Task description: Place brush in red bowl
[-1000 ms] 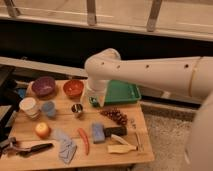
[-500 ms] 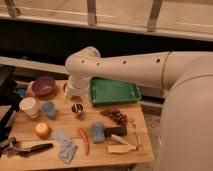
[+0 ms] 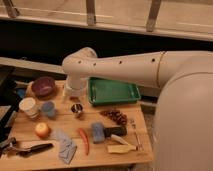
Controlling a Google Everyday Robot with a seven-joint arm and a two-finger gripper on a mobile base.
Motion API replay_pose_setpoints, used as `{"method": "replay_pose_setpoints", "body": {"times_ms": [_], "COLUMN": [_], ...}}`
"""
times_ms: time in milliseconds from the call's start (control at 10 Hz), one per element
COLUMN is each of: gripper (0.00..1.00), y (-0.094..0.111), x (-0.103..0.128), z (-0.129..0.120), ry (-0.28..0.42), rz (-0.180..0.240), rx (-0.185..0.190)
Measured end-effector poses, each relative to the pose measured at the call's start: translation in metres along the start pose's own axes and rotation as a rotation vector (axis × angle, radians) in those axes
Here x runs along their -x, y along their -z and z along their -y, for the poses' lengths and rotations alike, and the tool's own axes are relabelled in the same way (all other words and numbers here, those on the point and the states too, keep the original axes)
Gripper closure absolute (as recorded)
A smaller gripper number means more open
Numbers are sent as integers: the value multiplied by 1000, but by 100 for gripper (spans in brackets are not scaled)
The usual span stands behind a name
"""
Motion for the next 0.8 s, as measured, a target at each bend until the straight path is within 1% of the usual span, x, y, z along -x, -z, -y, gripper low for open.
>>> {"method": "replay_pose_setpoints", "body": {"times_ms": [200, 300, 500, 800], "gripper": [35, 35, 35, 35], "y": [-21, -31, -49, -67], "x": [10, 14, 20, 15], "z": [-28, -47, -77, -125], "ry": [55, 88, 152, 254], "rz": [-33, -48, -77, -102], "rx": [12, 25, 47, 98]}}
